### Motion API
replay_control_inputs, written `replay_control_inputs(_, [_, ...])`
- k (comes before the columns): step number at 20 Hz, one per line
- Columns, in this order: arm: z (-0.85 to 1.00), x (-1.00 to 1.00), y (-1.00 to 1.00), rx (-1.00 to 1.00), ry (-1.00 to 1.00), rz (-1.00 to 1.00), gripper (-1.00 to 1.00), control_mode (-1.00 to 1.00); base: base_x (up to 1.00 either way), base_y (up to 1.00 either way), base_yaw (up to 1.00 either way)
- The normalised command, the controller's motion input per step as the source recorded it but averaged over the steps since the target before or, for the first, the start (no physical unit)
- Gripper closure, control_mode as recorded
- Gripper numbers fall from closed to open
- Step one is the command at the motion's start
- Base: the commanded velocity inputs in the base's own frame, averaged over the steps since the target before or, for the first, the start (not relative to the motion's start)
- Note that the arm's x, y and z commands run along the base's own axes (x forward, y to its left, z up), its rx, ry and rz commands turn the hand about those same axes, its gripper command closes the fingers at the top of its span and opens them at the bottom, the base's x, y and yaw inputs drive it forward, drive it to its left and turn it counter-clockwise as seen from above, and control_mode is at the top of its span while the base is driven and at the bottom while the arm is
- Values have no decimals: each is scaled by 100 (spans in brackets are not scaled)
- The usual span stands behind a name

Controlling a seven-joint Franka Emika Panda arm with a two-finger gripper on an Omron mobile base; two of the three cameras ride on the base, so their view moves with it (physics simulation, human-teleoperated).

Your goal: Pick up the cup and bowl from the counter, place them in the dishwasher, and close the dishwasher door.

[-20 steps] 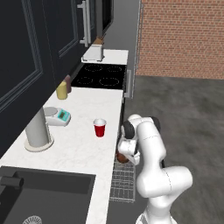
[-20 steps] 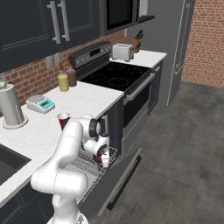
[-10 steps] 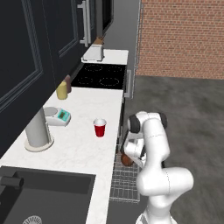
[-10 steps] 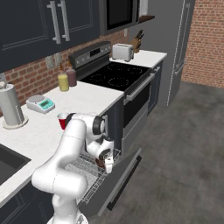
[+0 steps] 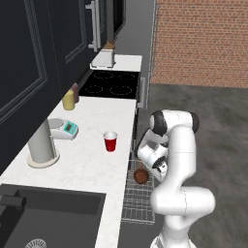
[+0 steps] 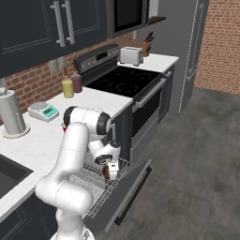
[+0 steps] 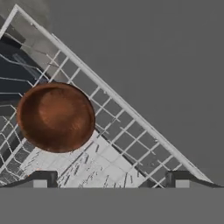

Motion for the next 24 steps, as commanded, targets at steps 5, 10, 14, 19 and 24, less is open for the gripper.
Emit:
replay_control_inputs(5, [100, -58, -2, 9, -17, 0, -100, -100, 0, 0, 0])
replay_control_inputs(10, [100, -65, 0, 8, -18, 4, -100, -100, 0, 0, 0])
replay_control_inputs(14, [100, -46, -14, 12, -21, 13, -100, -100, 0, 0, 0])
replay_control_inputs(19, [100, -19, -42, 14, -19, 31, -100, -100, 0, 0, 0])
replay_control_inputs(24, [100, 0, -39, 15, -13, 32, -100, -100, 0, 0, 0])
